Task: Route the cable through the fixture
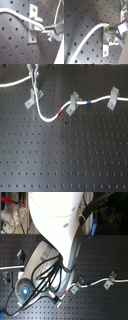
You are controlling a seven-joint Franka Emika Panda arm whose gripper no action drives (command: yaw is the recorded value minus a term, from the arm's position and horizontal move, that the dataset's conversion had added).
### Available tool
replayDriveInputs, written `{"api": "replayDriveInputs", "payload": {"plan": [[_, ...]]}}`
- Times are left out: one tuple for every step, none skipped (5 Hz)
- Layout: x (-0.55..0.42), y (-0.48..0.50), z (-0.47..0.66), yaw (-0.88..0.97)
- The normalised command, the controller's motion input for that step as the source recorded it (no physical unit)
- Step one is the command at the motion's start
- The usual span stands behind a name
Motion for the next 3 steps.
{"api": "replayDriveInputs", "payload": {"plan": [[-0.149,0.293,0.13,0.56],[-0.262,0.240,0.03,0.47],[-0.069,0.014,0.00,0.00]]}}
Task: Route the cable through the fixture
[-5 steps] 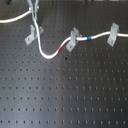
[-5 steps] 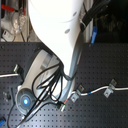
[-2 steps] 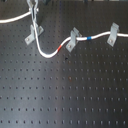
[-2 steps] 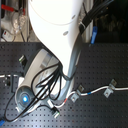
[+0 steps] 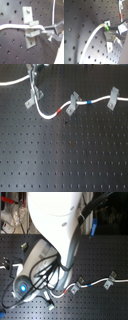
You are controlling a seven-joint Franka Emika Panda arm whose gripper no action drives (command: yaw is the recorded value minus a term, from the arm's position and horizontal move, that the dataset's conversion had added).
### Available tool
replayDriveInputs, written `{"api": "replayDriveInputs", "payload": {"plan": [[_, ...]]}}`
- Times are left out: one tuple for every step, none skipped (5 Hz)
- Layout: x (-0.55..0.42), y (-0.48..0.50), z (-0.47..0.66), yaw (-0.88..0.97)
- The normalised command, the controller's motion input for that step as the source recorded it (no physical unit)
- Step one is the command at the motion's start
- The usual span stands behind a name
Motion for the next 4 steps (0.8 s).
{"api": "replayDriveInputs", "payload": {"plan": [[-0.051,0.011,-0.41,-0.18],[-0.124,0.025,0.01,-0.14],[-0.435,0.197,0.09,0.00],[-0.385,0.228,0.05,0.00]]}}
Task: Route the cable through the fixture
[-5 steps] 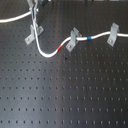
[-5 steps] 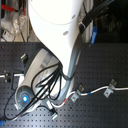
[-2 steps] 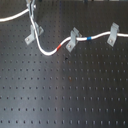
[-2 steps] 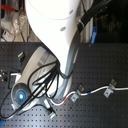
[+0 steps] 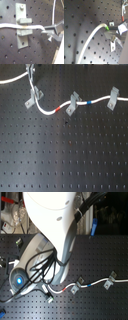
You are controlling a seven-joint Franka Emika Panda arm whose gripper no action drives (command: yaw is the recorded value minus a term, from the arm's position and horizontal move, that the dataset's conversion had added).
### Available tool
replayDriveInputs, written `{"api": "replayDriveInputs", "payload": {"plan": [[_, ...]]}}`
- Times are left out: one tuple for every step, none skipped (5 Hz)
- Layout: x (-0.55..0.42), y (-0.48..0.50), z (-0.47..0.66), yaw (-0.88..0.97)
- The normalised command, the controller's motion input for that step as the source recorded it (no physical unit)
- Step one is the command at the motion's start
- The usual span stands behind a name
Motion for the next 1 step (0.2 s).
{"api": "replayDriveInputs", "payload": {"plan": [[-0.246,0.421,0.00,0.00]]}}
